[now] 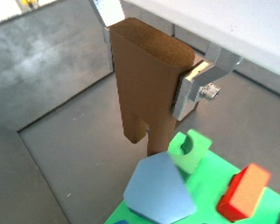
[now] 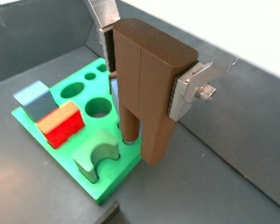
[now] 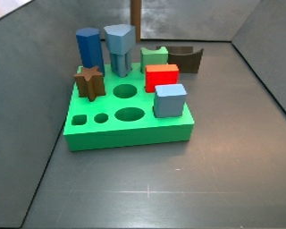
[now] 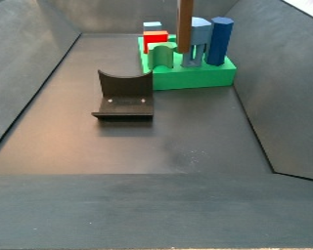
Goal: Pick up the square-circle object. Move up. Rotate the square-circle object. Move to above the board. Insert the square-circle object.
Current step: Move to above the board.
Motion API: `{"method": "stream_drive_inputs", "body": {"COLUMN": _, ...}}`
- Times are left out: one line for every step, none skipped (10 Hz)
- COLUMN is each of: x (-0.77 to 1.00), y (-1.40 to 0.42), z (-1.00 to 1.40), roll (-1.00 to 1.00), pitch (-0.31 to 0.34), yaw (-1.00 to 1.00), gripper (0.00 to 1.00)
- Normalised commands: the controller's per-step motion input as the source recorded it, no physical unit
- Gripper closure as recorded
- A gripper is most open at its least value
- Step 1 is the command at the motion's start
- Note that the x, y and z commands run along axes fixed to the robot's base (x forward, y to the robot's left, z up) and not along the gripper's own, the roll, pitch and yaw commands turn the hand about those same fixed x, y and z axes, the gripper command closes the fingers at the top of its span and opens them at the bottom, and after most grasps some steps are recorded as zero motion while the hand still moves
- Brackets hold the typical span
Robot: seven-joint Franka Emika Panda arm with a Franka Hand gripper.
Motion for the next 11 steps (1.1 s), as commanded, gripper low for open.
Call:
{"method": "stream_drive_inputs", "body": {"x": 0.12, "y": -0.14, "z": 1.00, "roll": 0.09, "pitch": 0.098, "yaw": 0.02, "gripper": 1.00}}
{"method": "stream_drive_inputs", "body": {"x": 0.08, "y": -0.08, "z": 0.78, "roll": 0.09, "pitch": 0.098, "yaw": 0.02, "gripper": 1.00}}
{"method": "stream_drive_inputs", "body": {"x": 0.05, "y": -0.06, "z": 0.61, "roll": 0.09, "pitch": 0.095, "yaw": 0.02, "gripper": 1.00}}
{"method": "stream_drive_inputs", "body": {"x": 0.03, "y": -0.03, "z": 0.39, "roll": 0.08, "pitch": 0.089, "yaw": 0.02, "gripper": 1.00}}
{"method": "stream_drive_inputs", "body": {"x": 0.03, "y": -0.02, "z": 0.28, "roll": 0.08, "pitch": 0.087, "yaw": 0.02, "gripper": 1.00}}
{"method": "stream_drive_inputs", "body": {"x": 0.01, "y": -1.00, "z": 0.16, "roll": 0.00, "pitch": 0.015, "yaw": 1.00, "gripper": 1.00}}
{"method": "stream_drive_inputs", "body": {"x": 0.02, "y": -1.00, "z": 0.14, "roll": 0.00, "pitch": 0.015, "yaw": 1.00, "gripper": 1.00}}
{"method": "stream_drive_inputs", "body": {"x": 0.02, "y": -1.00, "z": 0.15, "roll": 0.01, "pitch": 0.019, "yaw": 1.00, "gripper": 1.00}}
{"method": "stream_drive_inputs", "body": {"x": 0.03, "y": -1.00, "z": 0.16, "roll": 0.00, "pitch": 0.023, "yaw": 1.00, "gripper": 1.00}}
{"method": "stream_drive_inputs", "body": {"x": 0.04, "y": -1.00, "z": 0.16, "roll": 0.01, "pitch": 0.028, "yaw": 1.00, "gripper": 1.00}}
{"method": "stream_drive_inputs", "body": {"x": 0.05, "y": -1.00, "z": 0.16, "roll": 0.01, "pitch": 0.032, "yaw": 1.00, "gripper": 1.00}}
